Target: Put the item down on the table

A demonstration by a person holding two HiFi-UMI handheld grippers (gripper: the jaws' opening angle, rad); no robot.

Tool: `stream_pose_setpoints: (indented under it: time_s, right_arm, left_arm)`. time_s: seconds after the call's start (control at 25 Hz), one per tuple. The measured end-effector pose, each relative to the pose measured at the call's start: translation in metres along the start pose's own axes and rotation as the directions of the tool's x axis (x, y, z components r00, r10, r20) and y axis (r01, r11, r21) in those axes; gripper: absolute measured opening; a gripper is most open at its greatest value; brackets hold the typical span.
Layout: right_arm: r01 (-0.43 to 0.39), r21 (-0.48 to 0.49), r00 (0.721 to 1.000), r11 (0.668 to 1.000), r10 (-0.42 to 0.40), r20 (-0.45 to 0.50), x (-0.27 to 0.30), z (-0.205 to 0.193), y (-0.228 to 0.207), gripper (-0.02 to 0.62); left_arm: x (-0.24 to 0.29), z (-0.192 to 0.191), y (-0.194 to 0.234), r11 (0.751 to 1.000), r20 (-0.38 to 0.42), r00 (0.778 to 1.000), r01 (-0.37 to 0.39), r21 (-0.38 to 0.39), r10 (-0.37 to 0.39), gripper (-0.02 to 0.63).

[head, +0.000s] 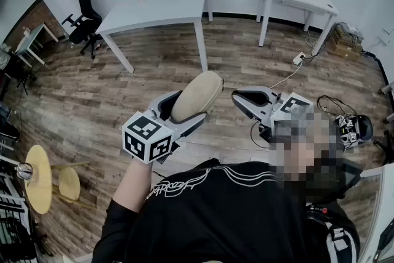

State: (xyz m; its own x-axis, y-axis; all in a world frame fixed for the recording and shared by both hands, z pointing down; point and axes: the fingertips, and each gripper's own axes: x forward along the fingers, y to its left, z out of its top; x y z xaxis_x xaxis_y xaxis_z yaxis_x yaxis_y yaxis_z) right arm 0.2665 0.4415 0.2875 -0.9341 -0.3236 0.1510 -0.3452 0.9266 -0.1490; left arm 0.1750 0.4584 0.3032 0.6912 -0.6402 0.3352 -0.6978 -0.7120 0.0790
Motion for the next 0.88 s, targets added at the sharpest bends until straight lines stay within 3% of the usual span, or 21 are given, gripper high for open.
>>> stream_pose_setpoints:
  time_s: [0.36,0.44,0.48,0.72,0.88]
  right_arm:
    - [-0.026,-0.011,1.0,1.0,0.026,-0.006,0.012,-0.003,0.008,0.012]
    - [-0.041,-0.028,0.999,0.999,0.041,-0.004,0.026,-0.001,0.007,0.062]
    - [-0.051,-0.038,0.999,0.998,0.051,-0.011,0.036,-0.001,0.005,0.09]
    - [-0.085,-0.015,0.996,0.996,0.085,-0.03,0.109,-0.003,-0.034,0.092]
    - [-0.08,0.017,0.996,0.997,0.08,-0.03,0.181,0.001,-0.076,0.092]
  left_arm:
    - [-0.009,-0.007,0.012,1.0,0.008,1.0,-0.015,-0.005,0.015,0.38]
    - [-0.01,-0.01,0.026,1.0,0.014,1.0,-0.017,-0.012,0.017,0.38]
    - [-0.01,-0.012,0.036,1.0,0.017,1.0,-0.018,-0.021,0.018,0.382]
    - [0.0,-0.028,0.115,0.998,0.015,1.0,-0.026,-0.056,0.027,0.38]
    - [0.005,-0.035,0.199,0.995,0.019,0.999,-0.046,-0.093,0.048,0.382]
